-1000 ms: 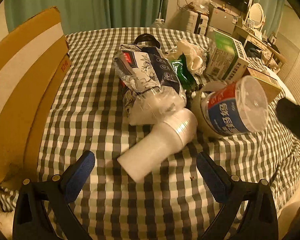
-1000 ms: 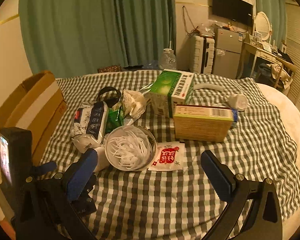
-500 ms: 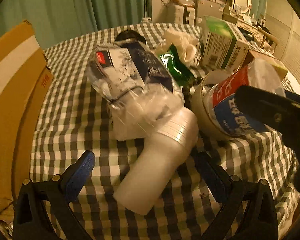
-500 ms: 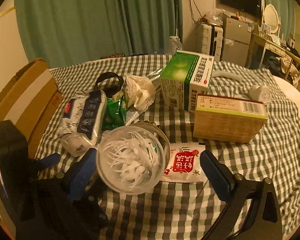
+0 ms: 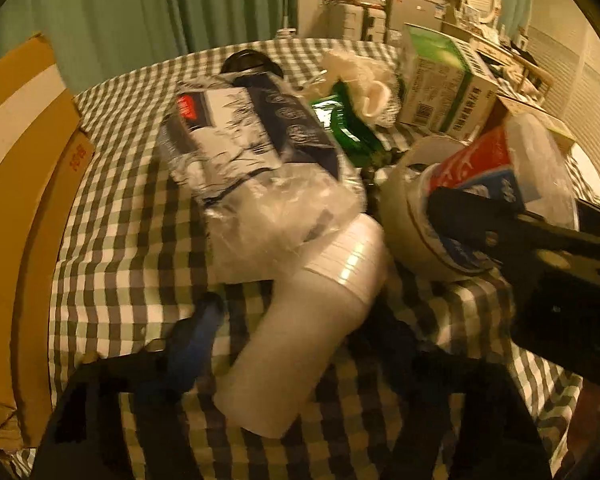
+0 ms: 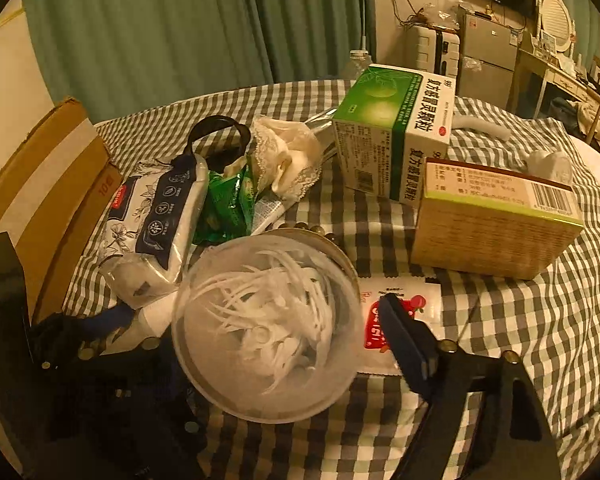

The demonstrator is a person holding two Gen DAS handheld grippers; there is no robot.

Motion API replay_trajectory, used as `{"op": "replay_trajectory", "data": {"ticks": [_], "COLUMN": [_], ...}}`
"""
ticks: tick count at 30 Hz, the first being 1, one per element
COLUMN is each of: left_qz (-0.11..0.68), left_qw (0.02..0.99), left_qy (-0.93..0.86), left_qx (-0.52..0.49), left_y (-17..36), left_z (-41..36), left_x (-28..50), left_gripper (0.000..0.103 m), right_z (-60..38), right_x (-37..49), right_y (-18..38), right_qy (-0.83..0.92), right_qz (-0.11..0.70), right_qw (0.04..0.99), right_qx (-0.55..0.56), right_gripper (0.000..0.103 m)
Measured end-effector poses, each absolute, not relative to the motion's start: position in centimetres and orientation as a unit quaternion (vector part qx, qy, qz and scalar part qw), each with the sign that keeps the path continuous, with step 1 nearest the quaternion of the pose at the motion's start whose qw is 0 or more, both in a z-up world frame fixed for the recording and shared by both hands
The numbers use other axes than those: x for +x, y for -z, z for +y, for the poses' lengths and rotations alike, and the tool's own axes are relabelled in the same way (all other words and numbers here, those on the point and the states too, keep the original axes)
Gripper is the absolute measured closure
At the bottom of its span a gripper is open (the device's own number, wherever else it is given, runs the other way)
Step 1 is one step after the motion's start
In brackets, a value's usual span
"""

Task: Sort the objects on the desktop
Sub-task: 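Grasp the white paper cup stack with the left gripper while the right grasps the tape roll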

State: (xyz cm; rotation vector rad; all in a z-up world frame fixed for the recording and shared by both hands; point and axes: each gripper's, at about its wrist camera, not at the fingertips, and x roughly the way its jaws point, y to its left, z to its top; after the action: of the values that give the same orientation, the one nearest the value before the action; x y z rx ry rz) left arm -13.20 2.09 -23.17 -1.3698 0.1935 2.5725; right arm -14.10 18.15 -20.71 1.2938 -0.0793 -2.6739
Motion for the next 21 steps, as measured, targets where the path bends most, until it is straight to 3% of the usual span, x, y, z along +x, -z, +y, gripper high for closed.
{"op": "replay_trajectory", "data": {"ticks": [1, 3, 21], "left_qz": [0.071, 0.082, 0.055], "left_qw": [0.116, 0.117, 0.149], "left_qy": [-0.876, -0.879, -0.874], "left_qx": [-0.463, -0.455, -0.459], "left_y": [23.0, 22.9, 20.0], "left_z": [2.2, 2.5, 2.8], "left_x": [-13.0, -12.7, -11.0], "left_gripper": [0.05, 0.059, 0.06], "right_z": [18.0, 18.0, 19.2], "right_x": [-14.1, -14.0, -11.6], "right_y": [20.6, 20.5, 18.7], "right_qy": [0.897, 0.899, 0.904], "right_qz": [-0.023, -0.022, -0.031], "right_qw": [0.086, 0.087, 0.078], "right_qx": [0.432, 0.428, 0.418], "right_gripper": [0.035, 0.037, 0.039]}}
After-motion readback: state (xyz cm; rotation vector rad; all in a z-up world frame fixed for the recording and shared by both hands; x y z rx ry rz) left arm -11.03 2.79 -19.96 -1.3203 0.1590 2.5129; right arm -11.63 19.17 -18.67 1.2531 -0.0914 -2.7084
